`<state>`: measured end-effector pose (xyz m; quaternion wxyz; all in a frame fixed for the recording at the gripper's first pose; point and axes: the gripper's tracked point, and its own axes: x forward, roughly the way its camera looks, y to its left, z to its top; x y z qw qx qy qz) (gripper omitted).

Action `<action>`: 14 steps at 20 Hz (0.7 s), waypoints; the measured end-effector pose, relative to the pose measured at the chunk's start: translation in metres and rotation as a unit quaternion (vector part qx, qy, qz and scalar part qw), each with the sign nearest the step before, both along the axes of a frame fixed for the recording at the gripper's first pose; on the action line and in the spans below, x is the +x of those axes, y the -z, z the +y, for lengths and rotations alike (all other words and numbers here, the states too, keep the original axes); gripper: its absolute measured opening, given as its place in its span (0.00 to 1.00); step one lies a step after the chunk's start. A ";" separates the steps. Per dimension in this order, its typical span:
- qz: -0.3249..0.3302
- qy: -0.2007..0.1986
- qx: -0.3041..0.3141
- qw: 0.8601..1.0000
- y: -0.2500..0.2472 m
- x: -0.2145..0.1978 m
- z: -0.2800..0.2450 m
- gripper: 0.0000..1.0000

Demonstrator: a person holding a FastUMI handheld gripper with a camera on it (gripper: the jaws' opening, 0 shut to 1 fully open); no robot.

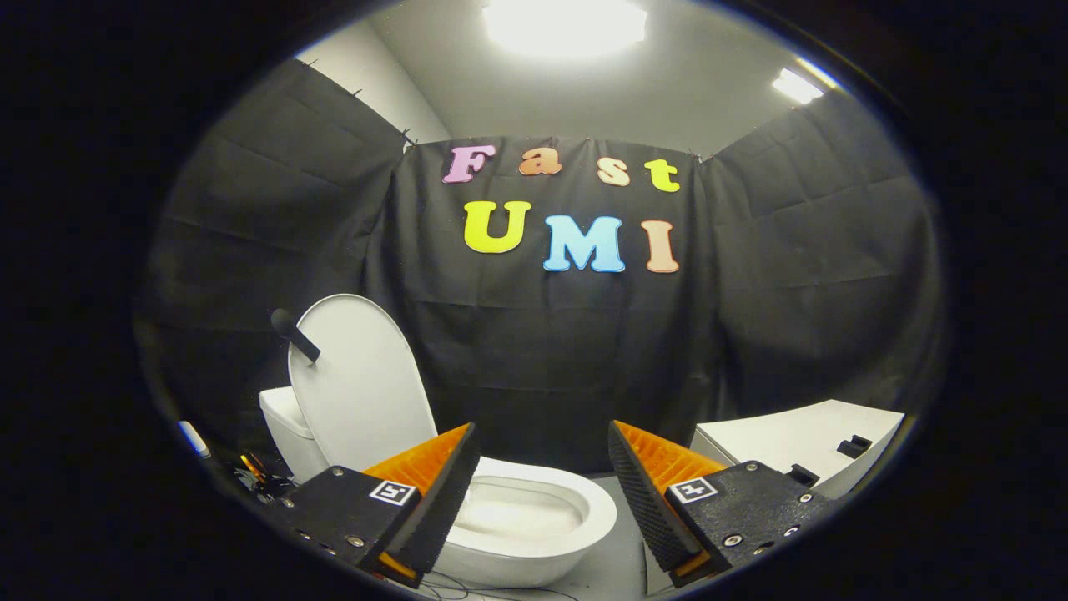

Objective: Open the toilet lid.

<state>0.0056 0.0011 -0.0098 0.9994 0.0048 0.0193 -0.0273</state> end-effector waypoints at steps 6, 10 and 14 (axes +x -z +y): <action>0.009 0.000 0.000 1.000 0.008 0.007 0.004 0.94; 0.011 -0.010 0.002 1.000 0.007 0.008 0.012 0.94; 0.009 -0.010 0.006 1.000 0.007 0.006 0.010 0.94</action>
